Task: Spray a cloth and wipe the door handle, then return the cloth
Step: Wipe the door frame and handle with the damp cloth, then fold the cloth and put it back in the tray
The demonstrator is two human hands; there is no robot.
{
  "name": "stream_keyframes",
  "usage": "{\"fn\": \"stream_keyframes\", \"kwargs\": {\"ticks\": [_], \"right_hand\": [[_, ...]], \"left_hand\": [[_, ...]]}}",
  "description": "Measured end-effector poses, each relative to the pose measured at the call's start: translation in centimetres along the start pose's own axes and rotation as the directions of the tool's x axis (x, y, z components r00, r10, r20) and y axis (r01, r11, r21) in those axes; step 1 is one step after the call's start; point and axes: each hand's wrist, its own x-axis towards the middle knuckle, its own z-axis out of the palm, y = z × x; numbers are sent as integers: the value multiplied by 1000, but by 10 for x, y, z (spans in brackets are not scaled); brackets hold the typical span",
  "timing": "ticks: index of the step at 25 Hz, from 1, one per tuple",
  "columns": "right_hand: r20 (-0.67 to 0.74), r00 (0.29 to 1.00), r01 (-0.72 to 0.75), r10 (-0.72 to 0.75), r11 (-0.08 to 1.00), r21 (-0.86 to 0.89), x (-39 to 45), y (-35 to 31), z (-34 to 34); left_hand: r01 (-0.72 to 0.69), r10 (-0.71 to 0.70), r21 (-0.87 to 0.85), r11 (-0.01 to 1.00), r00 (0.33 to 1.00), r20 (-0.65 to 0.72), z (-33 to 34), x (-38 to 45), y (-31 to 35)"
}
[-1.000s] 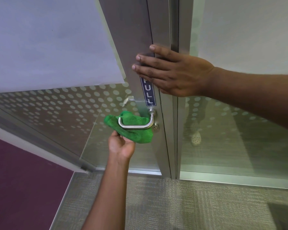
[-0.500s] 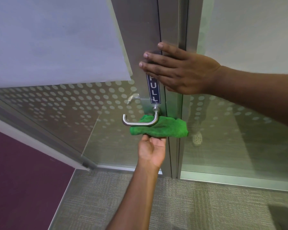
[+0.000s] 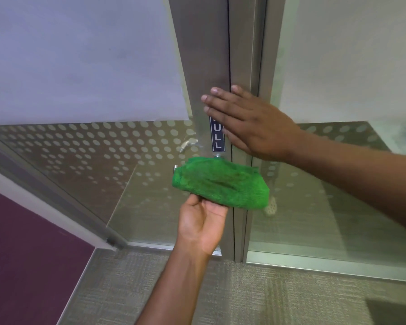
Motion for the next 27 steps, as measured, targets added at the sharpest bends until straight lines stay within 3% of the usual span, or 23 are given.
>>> {"fn": "stream_keyframes", "kwargs": {"ticks": [1, 2, 3, 4, 5, 6, 7, 8, 9, 12, 15, 19, 23, 27], "right_hand": [[-28, 986, -156, 162, 974, 167, -13, -16, -3], [-21, 928, -344, 372, 876, 339, -28, -35, -8], [47, 811, -527, 583, 693, 492, -44, -55, -12], [180, 644, -666, 744, 428, 611, -59, -71, -17], [383, 443, -716, 811, 62, 695, -73, -87, -19], [611, 272, -641, 743, -334, 691, -85, -99, -21], [790, 185, -499, 585, -637, 588, -95, -108, -20], [876, 175, -366, 448, -797, 481, -105, -117, -21], [901, 178, -278, 395, -858, 432, -116, -125, -22], [841, 115, -146, 529, -829, 541, -148, -141, -28], [718, -9, -135, 696, -712, 689, -185, -148, -35], [573, -230, -221, 787, -615, 757, -254, -169, -48], [472, -352, -213, 808, -561, 800, -317, -176, -80], [441, -446, -48, 779, -512, 857, -371, -165, -114]], "left_hand": [[-10, 10, -9, 1000, 1000, 14, 5, -2, 4], [-24, 24, -13, 1000, 1000, 20, 7, -3, 6], [-39, 39, -15, 999, 999, 33, 10, -5, 6], [-53, 53, -10, 999, 997, 49, 11, -7, 6], [-56, 56, 0, 998, 996, 68, 12, -9, 5], [-45, 43, 21, 999, 996, 81, 11, -10, 2], [-24, 19, 50, 998, 995, 96, 12, -13, -2], [-10, 1, 90, 996, 995, 103, 11, -13, -5], [13, -29, 145, 989, 993, 113, 12, -15, -9], [93, -142, 311, 946, 980, 139, 5, -19, -22], [191, -261, 439, 878, 960, 105, -9, -18, -33], [388, -437, 717, 579, 890, -129, -26, -14, -82], [385, -540, 832, 399, 832, -125, -11, -13, -143], [311, -596, 900, 304, 800, -75, 14, -11, -215]]}}
